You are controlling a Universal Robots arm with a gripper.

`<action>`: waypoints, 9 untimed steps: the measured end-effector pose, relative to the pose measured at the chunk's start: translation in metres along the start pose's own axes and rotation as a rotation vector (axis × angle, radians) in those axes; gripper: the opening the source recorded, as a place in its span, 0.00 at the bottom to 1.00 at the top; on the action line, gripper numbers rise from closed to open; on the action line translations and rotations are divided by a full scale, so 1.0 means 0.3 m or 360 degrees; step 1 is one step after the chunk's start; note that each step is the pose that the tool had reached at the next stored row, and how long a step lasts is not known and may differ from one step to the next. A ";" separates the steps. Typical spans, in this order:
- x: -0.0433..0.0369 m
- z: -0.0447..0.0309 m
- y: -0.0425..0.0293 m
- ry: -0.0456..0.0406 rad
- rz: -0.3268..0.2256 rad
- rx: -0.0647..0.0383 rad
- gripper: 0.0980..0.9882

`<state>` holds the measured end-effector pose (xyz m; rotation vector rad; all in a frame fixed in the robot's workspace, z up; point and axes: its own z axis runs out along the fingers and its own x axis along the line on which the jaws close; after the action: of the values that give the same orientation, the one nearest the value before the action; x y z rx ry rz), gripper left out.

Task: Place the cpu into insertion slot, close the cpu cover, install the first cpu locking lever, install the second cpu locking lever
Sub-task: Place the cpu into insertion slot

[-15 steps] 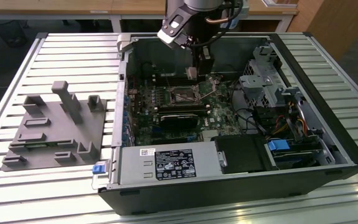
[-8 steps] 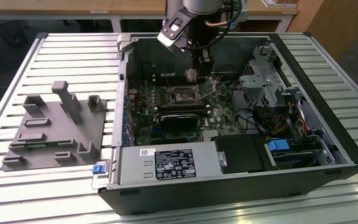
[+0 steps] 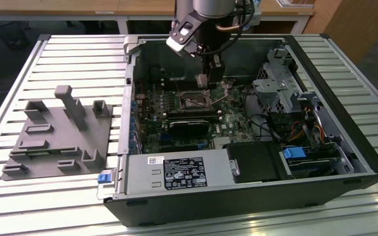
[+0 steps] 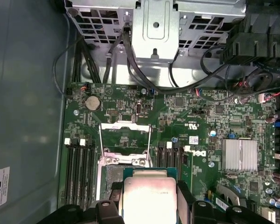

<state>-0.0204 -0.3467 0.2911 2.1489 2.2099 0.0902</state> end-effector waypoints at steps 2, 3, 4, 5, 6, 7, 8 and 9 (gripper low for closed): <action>0.000 0.002 0.000 0.0000 0.0000 0.0000 0.50; 0.000 0.003 0.000 0.0000 0.0000 0.0000 0.50; 0.000 0.004 0.000 0.0000 0.0000 0.0000 0.50; 0.000 0.005 0.000 0.0000 0.0000 0.0000 0.50; 0.000 0.005 -0.001 -0.0001 0.0000 0.0000 0.50; 0.000 0.006 -0.001 0.0000 0.0000 0.0000 0.50; 0.000 0.007 -0.001 0.0000 0.0000 0.0000 0.50; 0.000 0.008 -0.001 0.0000 0.0000 0.0000 0.50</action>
<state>-0.0204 -0.3467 0.2888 2.1489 2.2099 0.0898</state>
